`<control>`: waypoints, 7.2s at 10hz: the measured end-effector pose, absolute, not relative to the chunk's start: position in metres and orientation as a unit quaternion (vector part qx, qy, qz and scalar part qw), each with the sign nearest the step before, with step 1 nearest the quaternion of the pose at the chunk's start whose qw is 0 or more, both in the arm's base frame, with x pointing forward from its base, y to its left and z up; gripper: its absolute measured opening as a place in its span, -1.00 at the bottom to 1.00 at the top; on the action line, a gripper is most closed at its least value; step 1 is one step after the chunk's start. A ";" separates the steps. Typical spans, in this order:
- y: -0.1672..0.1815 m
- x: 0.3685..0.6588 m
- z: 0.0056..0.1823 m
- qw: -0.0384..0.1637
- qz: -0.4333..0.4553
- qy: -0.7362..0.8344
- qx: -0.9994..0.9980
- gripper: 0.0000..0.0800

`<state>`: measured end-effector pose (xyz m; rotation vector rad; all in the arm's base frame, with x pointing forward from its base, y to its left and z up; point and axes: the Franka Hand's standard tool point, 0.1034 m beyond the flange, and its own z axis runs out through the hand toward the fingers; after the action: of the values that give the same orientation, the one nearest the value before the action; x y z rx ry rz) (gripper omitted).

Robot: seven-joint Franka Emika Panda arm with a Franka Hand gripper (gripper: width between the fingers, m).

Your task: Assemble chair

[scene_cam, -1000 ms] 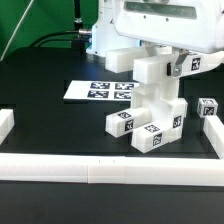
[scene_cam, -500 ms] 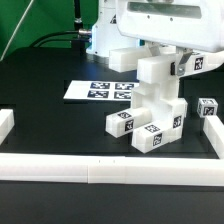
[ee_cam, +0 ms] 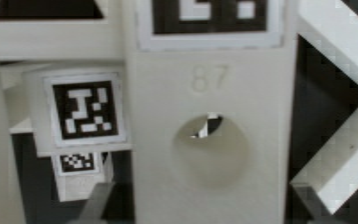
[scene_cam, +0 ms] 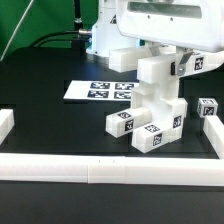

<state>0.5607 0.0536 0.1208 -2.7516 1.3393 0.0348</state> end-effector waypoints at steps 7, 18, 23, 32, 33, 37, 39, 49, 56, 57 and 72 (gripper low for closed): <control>0.048 0.556 0.112 0.035 0.013 0.395 -0.918 -0.29; 0.042 0.560 0.076 0.016 0.012 0.388 -0.922 -0.29; 0.036 0.569 0.076 0.017 0.008 0.382 -0.924 -0.18; 0.014 0.577 0.105 0.027 0.017 0.370 -0.929 0.62; 0.012 0.579 0.119 0.031 0.023 0.371 -0.928 0.62; 0.032 0.567 0.159 0.045 0.050 0.395 -0.916 0.62; 0.031 0.568 0.156 0.045 0.049 0.374 -0.925 0.62; 0.030 0.560 0.144 0.035 -0.023 -0.088 -0.995 0.62; -0.005 0.502 0.128 0.032 -0.036 -0.186 -0.981 0.62; -0.007 0.502 0.128 0.032 -0.036 -0.192 -0.980 0.62; 0.018 0.465 0.083 0.020 -0.031 -0.162 -0.986 0.62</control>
Offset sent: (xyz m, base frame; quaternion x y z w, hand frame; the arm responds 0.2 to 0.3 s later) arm -0.0042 -0.0099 -0.0037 -0.0042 0.0177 -0.0291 0.9994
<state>0.4648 0.0177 0.0830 -3.0601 -0.5021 -0.0959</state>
